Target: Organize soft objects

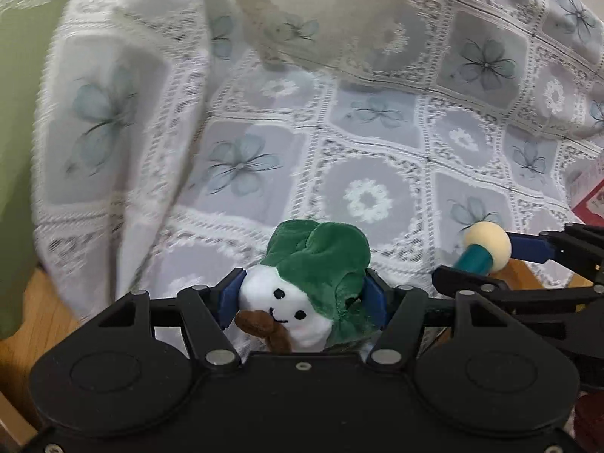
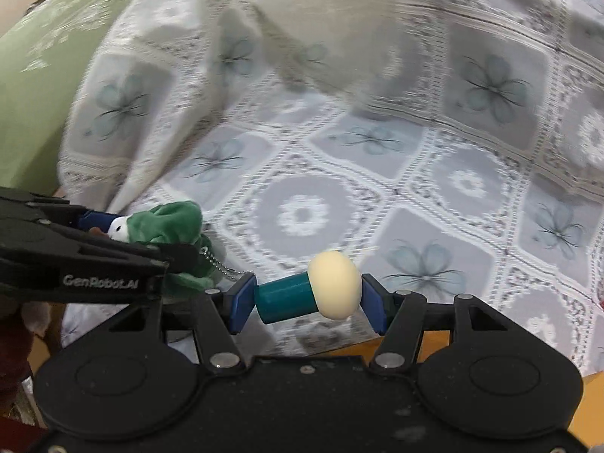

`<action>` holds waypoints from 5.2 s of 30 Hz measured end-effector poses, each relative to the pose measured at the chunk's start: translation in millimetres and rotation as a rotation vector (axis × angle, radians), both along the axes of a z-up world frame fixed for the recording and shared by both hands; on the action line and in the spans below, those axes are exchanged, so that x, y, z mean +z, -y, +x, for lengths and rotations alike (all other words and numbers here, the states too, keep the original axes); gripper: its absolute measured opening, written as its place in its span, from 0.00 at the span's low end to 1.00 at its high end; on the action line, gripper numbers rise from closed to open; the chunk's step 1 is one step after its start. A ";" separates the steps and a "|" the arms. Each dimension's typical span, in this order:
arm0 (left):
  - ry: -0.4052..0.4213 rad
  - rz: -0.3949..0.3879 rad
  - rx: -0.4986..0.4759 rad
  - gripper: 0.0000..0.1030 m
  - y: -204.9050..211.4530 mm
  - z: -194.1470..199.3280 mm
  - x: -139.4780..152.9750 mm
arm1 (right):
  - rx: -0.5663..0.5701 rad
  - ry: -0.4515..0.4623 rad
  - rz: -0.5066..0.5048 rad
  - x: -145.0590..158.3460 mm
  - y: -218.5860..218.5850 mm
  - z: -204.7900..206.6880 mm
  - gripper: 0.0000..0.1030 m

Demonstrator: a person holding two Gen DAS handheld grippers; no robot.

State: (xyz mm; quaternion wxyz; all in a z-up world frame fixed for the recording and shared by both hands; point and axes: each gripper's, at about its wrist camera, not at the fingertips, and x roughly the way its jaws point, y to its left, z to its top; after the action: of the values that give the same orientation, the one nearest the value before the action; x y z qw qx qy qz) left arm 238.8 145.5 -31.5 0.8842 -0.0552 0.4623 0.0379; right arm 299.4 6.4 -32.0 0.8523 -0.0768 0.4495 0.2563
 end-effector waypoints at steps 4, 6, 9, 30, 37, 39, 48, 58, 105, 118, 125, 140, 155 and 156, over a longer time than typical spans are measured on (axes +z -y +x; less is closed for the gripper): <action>0.022 0.004 0.043 0.59 -14.6 -18.1 4.8 | 0.048 0.002 0.007 0.8 -13.3 -21.3 0.57; 0.029 0.016 0.054 0.59 -19.1 -25.7 6.5 | 0.067 0.004 0.007 -0.2 -19.4 -32.1 0.57; 0.027 0.032 0.058 0.59 -20.7 -38.0 6.3 | 0.098 -0.006 0.023 1.4 -19.9 -51.4 0.57; -0.027 0.007 -0.067 0.59 58.8 -104.1 9.5 | 0.019 -0.017 0.061 4.3 86.5 -178.4 0.57; -0.042 0.022 -0.150 0.59 103.3 -125.8 7.9 | -0.137 0.009 0.095 9.7 138.0 -208.1 0.57; -0.048 0.014 -0.169 0.59 112.7 -131.8 7.4 | -0.196 0.014 0.119 12.9 152.6 -214.4 0.58; -0.084 0.005 -0.241 0.59 147.9 -160.5 1.7 | -0.442 0.027 0.150 15.7 204.5 -254.3 0.58; -0.129 -0.009 -0.340 0.59 168.1 -205.1 -1.5 | -0.516 0.016 0.157 14.4 214.9 -294.6 0.58; -0.130 0.046 -0.266 0.78 152.1 -237.2 -19.3 | -0.458 -0.117 0.093 7.2 192.9 -317.8 0.59; -0.124 0.062 -0.212 0.78 148.6 -247.1 -19.2 | -0.461 -0.122 0.079 8.7 193.6 -327.1 0.59; -0.103 0.095 -0.196 0.89 150.5 -252.8 -14.1 | -0.460 -0.091 0.083 16.7 195.7 -331.4 0.65; -0.025 0.117 -0.141 0.89 152.5 -275.4 1.6 | -0.539 -0.051 0.058 27.4 206.3 -347.6 0.80; 0.023 0.112 -0.129 0.89 159.1 -306.3 9.3 | -0.615 -0.026 0.042 32.7 213.1 -372.5 0.84; 0.026 0.110 -0.129 0.89 159.3 -308.3 9.3 | -0.620 -0.026 0.041 32.6 213.8 -374.0 0.84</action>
State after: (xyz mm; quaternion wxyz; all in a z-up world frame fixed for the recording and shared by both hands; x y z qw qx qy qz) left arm -69.5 -13.8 -22.2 0.8924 0.0230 0.4506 0.0056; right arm -74.6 -207.4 0.6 0.8854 0.0846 0.4571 -0.0059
